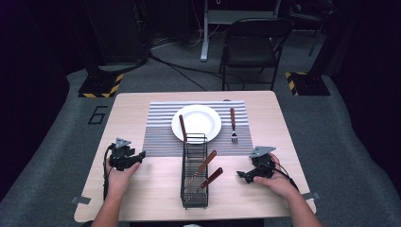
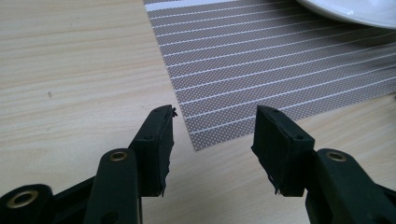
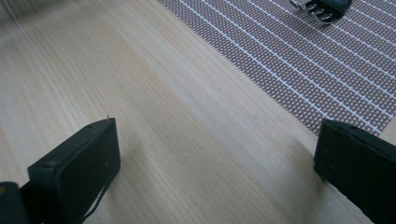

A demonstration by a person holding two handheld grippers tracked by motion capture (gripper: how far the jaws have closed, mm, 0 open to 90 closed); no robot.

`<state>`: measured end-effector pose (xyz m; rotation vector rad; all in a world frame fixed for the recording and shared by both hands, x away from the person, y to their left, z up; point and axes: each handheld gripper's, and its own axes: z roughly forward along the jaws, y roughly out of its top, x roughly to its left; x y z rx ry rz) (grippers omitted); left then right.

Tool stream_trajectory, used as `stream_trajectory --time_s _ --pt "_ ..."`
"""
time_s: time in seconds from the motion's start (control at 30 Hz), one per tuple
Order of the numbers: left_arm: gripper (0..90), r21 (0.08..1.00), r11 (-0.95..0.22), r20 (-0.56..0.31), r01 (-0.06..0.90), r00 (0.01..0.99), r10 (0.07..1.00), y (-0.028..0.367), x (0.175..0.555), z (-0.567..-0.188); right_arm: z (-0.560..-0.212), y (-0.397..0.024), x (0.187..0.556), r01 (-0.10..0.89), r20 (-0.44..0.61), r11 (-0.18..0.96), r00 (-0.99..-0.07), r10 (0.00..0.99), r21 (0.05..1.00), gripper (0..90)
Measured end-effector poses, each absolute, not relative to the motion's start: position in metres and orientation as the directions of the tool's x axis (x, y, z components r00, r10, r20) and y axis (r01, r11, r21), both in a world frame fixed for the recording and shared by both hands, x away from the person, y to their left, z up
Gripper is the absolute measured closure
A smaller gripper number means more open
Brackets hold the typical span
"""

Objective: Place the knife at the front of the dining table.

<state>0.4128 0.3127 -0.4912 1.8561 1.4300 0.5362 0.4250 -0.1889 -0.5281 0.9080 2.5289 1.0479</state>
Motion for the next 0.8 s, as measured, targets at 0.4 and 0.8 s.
stream_trajectory --time_s 0.4,0.8 --pt "51.1 0.746 -0.127 -0.123 0.654 0.322 0.939 0.304 0.409 -0.478 -0.528 -0.189 0.425 0.451 0.002 0.546 -0.772 0.635 0.706 0.0" --pt "50.9 0.77 -0.158 -0.102 0.618 0.364 0.926 0.289 0.403 -0.452 -0.528 -0.189 0.425 0.45 0.001 0.546 -0.772 0.635 0.707 0.0"
